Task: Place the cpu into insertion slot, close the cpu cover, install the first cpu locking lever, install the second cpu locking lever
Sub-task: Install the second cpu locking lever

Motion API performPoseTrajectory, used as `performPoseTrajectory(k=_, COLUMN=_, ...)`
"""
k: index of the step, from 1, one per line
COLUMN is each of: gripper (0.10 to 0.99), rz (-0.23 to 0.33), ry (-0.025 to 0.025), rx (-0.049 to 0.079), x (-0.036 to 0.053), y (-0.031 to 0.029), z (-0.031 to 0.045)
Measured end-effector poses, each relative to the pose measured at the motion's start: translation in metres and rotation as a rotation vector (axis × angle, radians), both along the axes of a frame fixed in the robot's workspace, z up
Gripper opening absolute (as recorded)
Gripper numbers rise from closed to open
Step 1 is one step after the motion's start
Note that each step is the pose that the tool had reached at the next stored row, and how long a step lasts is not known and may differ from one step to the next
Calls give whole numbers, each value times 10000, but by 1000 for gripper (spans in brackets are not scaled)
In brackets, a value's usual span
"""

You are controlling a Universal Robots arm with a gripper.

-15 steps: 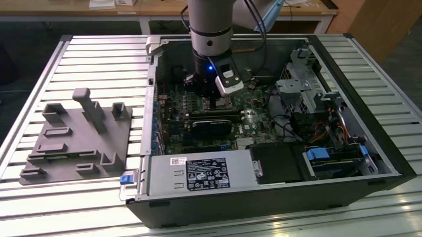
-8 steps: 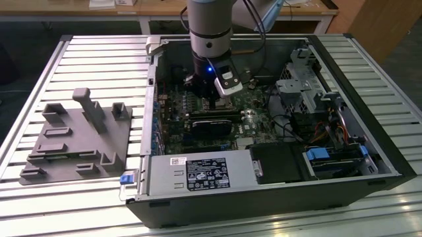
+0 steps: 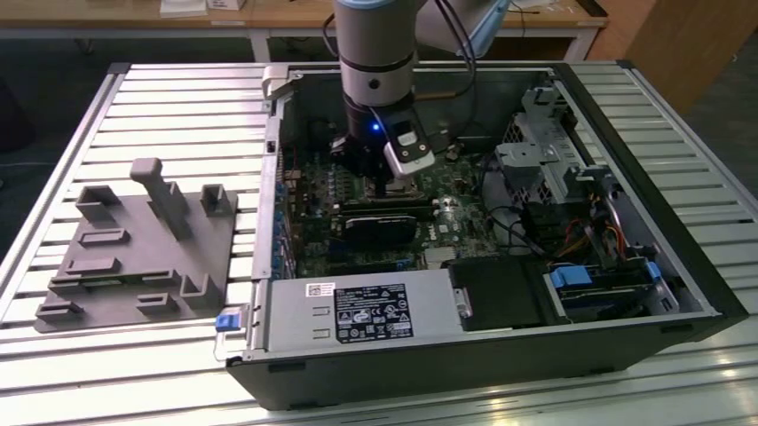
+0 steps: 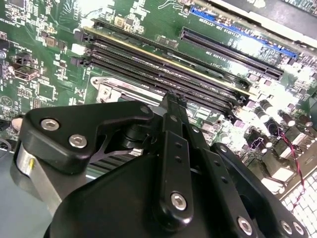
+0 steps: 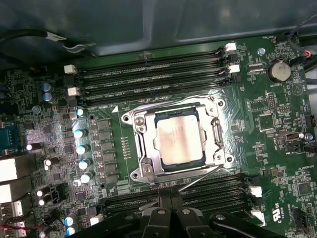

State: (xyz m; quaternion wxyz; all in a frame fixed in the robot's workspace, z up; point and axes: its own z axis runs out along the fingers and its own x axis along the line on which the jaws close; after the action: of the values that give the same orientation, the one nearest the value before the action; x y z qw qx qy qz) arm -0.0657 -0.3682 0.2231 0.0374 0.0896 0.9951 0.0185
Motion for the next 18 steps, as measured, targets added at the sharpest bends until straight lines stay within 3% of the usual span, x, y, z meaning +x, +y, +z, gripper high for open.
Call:
performPoseTrajectory(k=5, gripper=106, rz=1, ry=0, rx=96, x=-37, y=-20, z=-18)
performPoseTrajectory(k=18, gripper=106, rz=1, ry=0, rx=558, x=-101, y=-86, z=-113)
